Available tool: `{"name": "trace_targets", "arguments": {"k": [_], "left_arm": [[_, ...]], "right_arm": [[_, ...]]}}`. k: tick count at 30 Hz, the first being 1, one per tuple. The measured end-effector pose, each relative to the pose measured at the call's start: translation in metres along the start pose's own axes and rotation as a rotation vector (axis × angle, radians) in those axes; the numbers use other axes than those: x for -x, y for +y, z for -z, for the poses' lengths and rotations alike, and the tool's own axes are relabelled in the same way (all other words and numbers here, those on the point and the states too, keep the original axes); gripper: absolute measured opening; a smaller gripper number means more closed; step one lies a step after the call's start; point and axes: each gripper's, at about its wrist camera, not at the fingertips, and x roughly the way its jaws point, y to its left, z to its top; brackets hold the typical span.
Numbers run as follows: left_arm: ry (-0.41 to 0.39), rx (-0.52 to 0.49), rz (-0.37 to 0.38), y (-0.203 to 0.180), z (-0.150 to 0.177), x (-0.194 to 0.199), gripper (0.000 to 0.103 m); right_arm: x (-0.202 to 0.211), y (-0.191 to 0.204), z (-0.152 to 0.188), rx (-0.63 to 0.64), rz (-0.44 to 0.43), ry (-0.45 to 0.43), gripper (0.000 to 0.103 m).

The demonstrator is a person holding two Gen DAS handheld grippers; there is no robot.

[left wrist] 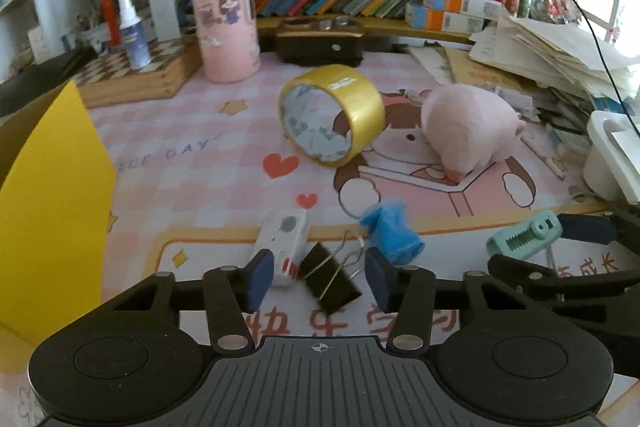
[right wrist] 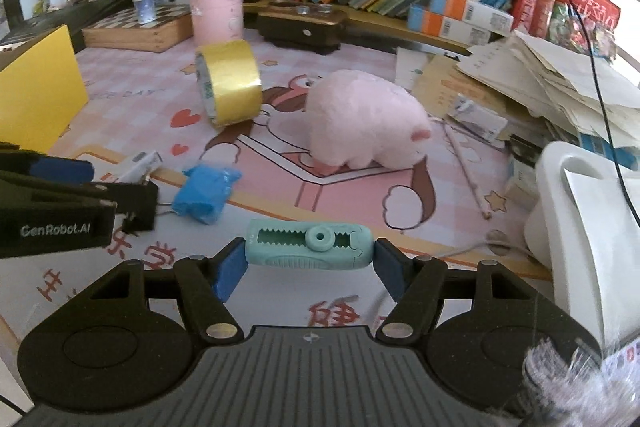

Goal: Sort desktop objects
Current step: 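Grasp the black binder clip with the left tool while the right tool holds the clip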

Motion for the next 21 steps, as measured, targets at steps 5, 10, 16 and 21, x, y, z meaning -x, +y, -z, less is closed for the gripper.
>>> {"name": "trace_targets", "arguments": {"k": [5, 10, 16, 21], "left_arm": [[-0.004, -0.048, 0.000, -0.009, -0.005, -0.008, 0.033], [0.008, -0.114, -0.018, -0.019, -0.004, -0.022, 0.031], [-0.013, -0.133, -0.037, -0.015, -0.003, -0.020, 0.007], [-0.028, -0.070, 0.021, -0.004, -0.003, -0.007, 0.000]], "right_arm": [[0.001, -0.008, 0.001, -0.016, 0.015, 0.004, 0.066], [0.001, -0.012, 0.001, -0.019, 0.017, 0.008, 0.066], [0.002, -0.013, 0.002, -0.021, 0.021, 0.006, 0.066], [0.004, -0.009, 0.001, -0.011, 0.008, -0.001, 0.066]]}}
